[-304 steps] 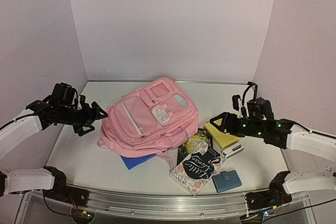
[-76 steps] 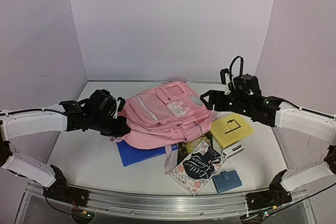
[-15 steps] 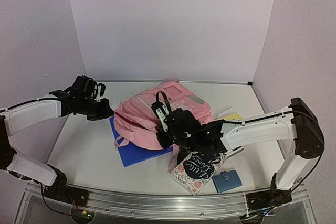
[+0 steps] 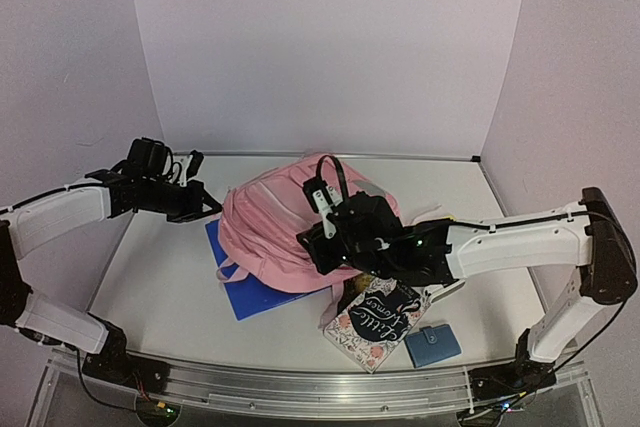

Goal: Pack the student bag
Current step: Unzip the student bag at the center of the board.

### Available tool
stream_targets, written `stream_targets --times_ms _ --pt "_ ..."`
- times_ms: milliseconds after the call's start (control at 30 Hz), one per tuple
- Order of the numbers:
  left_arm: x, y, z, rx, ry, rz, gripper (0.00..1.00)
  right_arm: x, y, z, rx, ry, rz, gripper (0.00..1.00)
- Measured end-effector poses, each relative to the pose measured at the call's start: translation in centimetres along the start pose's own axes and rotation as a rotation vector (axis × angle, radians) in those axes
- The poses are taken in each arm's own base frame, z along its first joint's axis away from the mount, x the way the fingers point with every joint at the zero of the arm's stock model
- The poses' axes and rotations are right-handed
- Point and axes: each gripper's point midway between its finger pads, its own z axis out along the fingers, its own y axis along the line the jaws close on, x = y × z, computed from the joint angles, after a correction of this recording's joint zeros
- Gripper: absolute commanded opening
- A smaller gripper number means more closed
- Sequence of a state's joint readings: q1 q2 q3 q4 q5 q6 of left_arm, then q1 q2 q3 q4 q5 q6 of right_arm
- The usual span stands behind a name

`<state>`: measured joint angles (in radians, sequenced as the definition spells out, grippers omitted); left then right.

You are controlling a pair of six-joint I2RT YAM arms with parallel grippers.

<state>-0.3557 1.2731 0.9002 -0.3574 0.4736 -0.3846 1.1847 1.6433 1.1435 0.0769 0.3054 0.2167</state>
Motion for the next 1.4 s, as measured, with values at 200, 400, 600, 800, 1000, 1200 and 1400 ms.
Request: stream_targets --times_ms 200,400,600,800,1000,1200,1400 --pt "1.9 -2.8 -0.6 0.107 0.047 0.024 0.0 -5.7 2.7 -0.4 -0.101 -0.074 0.018 0.62" --pt "2.5 -4.5 -1.0 0.165 0.063 0.046 0.0 -7.4 5.6 1.7 -0.185 -0.08 0.008 0.64" --pt "2.7 -5.1 -1.2 0.178 0.065 0.049 0.0 -3.9 7.4 5.0 -0.234 0.016 -0.029 0.58" --pt "2.9 -5.4 -1.2 0.184 0.071 0.041 0.0 -1.4 8.3 6.7 -0.26 0.085 -0.052 0.5" --pt "3.0 -5.5 -1.1 0.182 0.074 0.044 0.0 -0.9 8.7 7.7 -0.257 0.093 -0.041 0.07" --pt "2.7 -5.1 -1.2 0.153 0.052 0.048 0.0 -1.2 8.2 8.1 -0.211 0.079 -0.039 0.0" --pt "1.8 -4.2 -1.6 0.081 -0.004 0.055 0.0 -2.0 7.9 7.8 -0.199 0.051 -0.03 0.0"
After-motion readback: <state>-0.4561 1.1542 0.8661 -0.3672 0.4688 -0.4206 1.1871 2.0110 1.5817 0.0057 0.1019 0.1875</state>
